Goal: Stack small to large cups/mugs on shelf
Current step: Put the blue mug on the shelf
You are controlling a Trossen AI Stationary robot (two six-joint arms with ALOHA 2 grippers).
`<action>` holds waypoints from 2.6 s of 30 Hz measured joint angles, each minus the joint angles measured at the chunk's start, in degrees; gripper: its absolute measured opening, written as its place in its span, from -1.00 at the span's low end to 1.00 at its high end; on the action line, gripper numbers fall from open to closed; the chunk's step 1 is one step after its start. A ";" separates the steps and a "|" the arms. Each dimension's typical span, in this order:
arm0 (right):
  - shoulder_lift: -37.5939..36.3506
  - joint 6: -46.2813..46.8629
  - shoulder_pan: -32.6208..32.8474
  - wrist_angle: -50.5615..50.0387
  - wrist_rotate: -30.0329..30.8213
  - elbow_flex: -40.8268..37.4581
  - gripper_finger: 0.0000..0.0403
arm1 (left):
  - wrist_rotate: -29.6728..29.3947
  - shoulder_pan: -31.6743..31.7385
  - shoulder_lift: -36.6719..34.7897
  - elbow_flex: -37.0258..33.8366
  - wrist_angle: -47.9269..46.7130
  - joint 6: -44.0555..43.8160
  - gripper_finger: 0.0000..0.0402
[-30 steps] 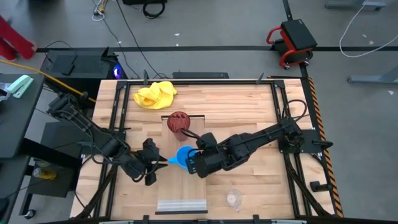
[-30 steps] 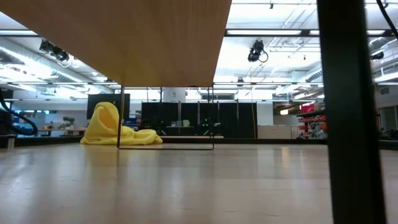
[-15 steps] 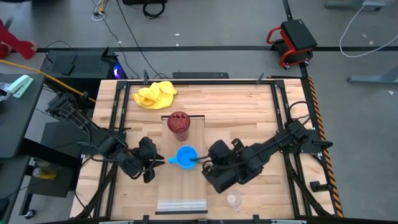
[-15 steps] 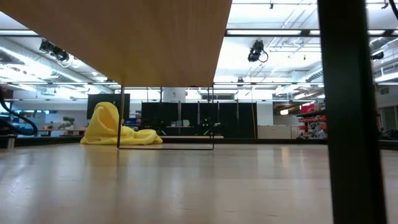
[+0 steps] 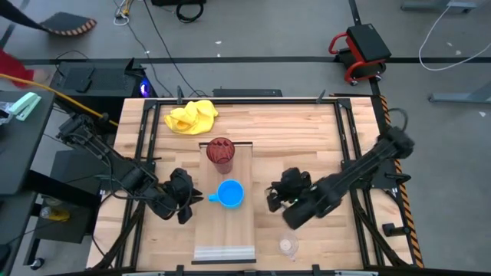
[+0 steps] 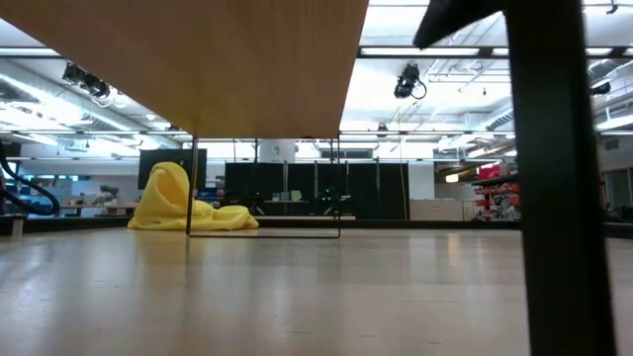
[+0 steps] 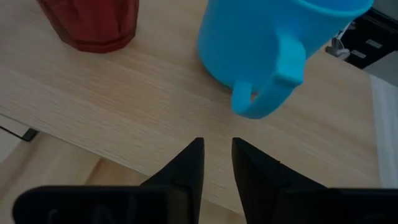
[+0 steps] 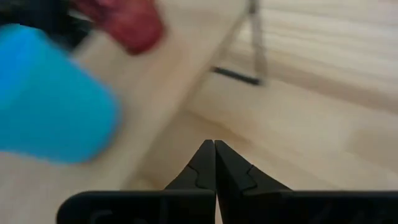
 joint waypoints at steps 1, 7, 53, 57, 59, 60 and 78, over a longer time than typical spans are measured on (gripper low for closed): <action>-2.15 -3.29 -0.24 7.23 -0.01 -3.69 -0.99 | -0.19 0.02 0.00 0.00 0.06 0.00 -0.56; -7.04 -20.19 -3.26 43.80 -1.43 -18.18 -0.99 | -0.82 0.02 0.00 0.00 0.27 -0.44 -0.58; 3.43 -33.57 -11.71 42.12 -13.50 -6.13 -1.00 | -1.13 -3.66 -0.01 -0.07 -4.92 -11.89 -0.66; 3.43 -35.36 -12.10 44.09 -14.87 -6.15 -1.00 | -1.18 -4.48 0.08 -0.07 -3.19 -12.81 -0.65; 3.43 -36.30 -12.13 45.31 -14.84 -6.15 -1.00 | -1.45 -4.59 0.09 -0.07 -2.68 -12.79 -0.65; 3.43 -36.68 -12.12 45.93 -14.87 -6.15 -1.00 | -1.66 -4.59 0.09 -0.07 -2.44 -12.73 -0.65; 3.43 -36.57 -8.21 44.44 -14.73 -6.17 -1.00 | -4.49 -4.49 0.15 -0.07 -2.35 -12.57 -0.68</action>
